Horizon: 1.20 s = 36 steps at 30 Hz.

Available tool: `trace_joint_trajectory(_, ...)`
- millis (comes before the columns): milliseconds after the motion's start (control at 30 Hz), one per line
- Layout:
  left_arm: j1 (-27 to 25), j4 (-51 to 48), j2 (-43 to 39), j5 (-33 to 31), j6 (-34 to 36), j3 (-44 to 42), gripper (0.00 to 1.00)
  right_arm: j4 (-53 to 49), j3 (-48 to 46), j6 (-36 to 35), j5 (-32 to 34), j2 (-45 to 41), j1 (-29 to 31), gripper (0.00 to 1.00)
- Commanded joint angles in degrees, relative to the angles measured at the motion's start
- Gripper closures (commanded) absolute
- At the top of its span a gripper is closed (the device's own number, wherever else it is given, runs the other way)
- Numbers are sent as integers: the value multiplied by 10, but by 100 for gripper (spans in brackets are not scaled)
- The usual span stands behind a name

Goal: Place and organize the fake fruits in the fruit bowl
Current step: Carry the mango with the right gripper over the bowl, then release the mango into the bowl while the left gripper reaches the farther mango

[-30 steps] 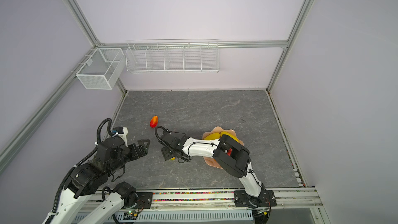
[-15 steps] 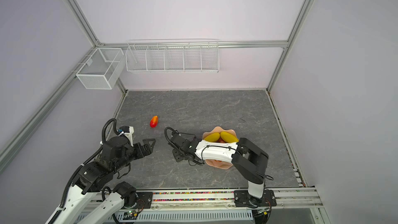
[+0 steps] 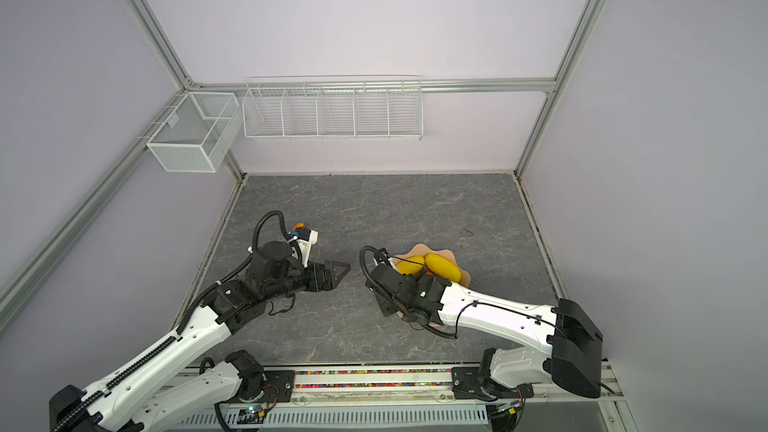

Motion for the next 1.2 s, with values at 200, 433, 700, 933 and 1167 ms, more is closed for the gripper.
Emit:
trace_joint_trajectory(200, -3, 49, 14, -7, 8, 19, 0, 13, -40, 15, 12, 2, -24, 60)
trace_joint_trajectory(433, -4, 36, 14, -35, 5, 18, 1, 38, -41, 12, -6, 34, -25, 55)
trace_joint_trajectory(700, -3, -9, 43, -120, 46, 62, 1, 21, -30, 3, 16, 20, -26, 26)
trace_joint_trajectory(933, 90, -55, 157, -184, 74, 137, 2, 62, 17, -81, 19, 4, -26, 6)
trace_joint_trajectory(1167, 213, -59, 356, -232, 76, 206, 9, 171, 86, -150, -109, 77, -33, 8)
